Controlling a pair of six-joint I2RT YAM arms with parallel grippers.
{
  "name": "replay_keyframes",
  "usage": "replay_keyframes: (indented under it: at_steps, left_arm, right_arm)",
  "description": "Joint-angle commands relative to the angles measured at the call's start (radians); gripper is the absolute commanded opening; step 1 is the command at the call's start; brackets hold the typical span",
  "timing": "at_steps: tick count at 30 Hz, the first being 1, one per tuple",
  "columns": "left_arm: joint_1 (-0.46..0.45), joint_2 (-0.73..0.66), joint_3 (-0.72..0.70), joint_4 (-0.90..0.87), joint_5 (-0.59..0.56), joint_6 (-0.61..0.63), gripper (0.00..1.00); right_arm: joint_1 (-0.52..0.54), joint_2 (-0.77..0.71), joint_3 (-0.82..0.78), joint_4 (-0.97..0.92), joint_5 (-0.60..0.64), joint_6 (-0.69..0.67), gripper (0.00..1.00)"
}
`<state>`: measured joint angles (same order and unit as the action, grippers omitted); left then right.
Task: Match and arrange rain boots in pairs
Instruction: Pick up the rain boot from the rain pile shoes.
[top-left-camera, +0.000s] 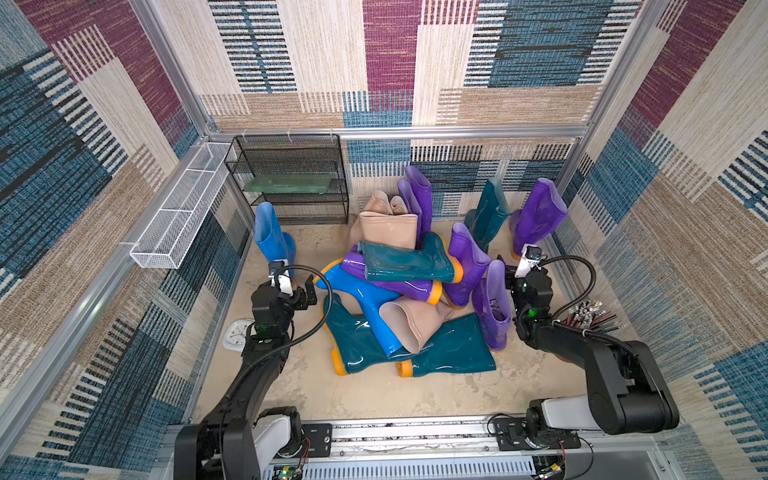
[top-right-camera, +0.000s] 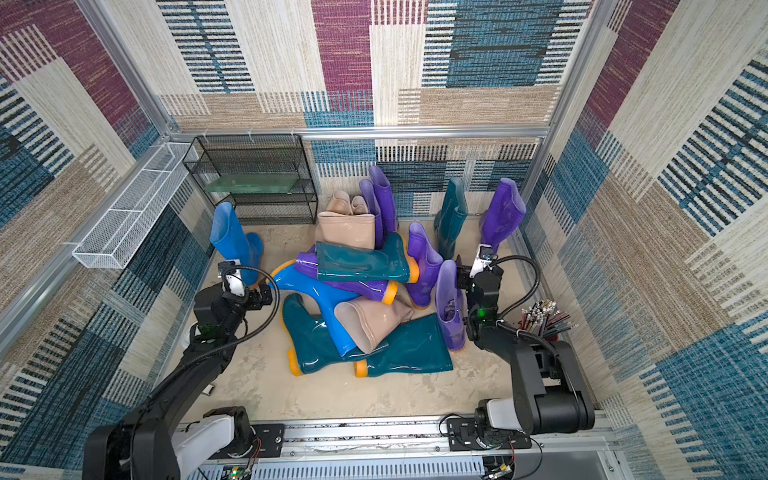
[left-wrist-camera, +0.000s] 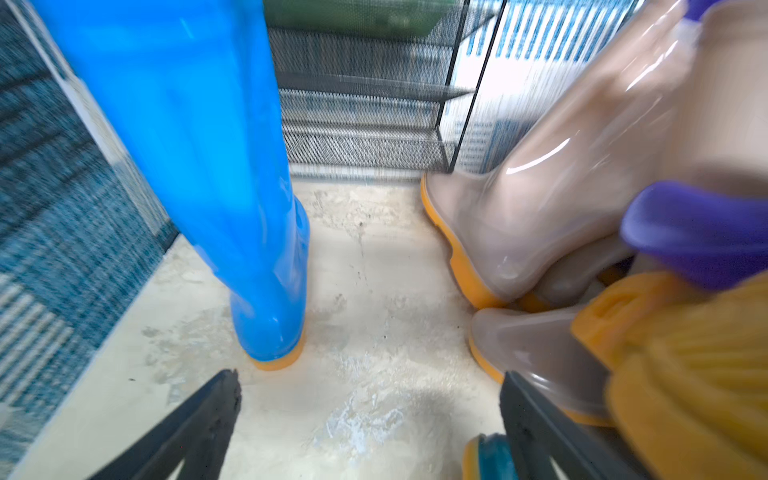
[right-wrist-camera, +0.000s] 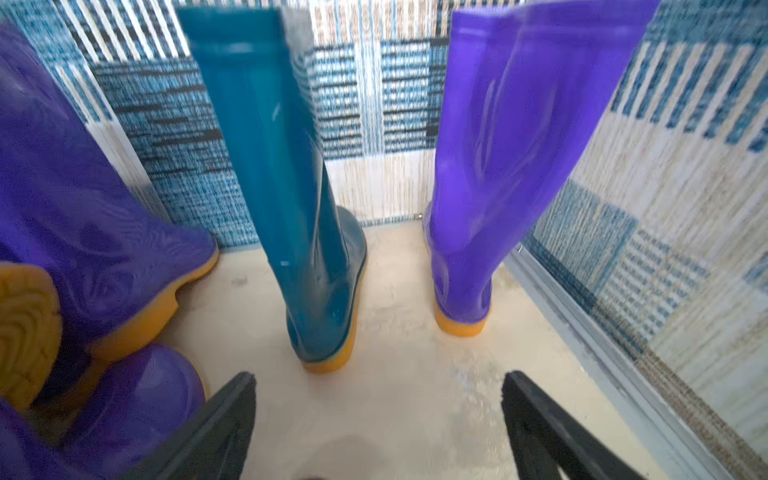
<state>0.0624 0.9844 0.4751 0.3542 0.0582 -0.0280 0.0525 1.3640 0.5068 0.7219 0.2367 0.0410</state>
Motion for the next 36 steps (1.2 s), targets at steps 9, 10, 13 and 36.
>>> replay_keyframes:
  at_steps: [9, 10, 13, 36]
  left_arm:
    - [-0.003, -0.138, 0.405, -0.655, 0.025, -0.016, 1.0]
    - [-0.003, -0.124, 0.465, -0.719, 0.024, -0.039, 0.99]
    - [-0.003, -0.09, 0.607, -0.869, 0.038, -0.131, 0.99]
    - [0.02, -0.327, 0.347, -0.895, 0.388, -0.736, 1.0]
  right_arm:
    - [0.001, -0.171, 0.249, -0.498, 0.083, 0.095, 0.95]
    - [0.006, -0.171, 0.3, -0.564, 0.06, 0.08, 0.95]
    - [0.034, -0.156, 0.467, -0.762, 0.044, 0.109, 0.95]
    - [0.454, -0.337, 0.725, -1.028, -0.19, 0.315, 0.99]
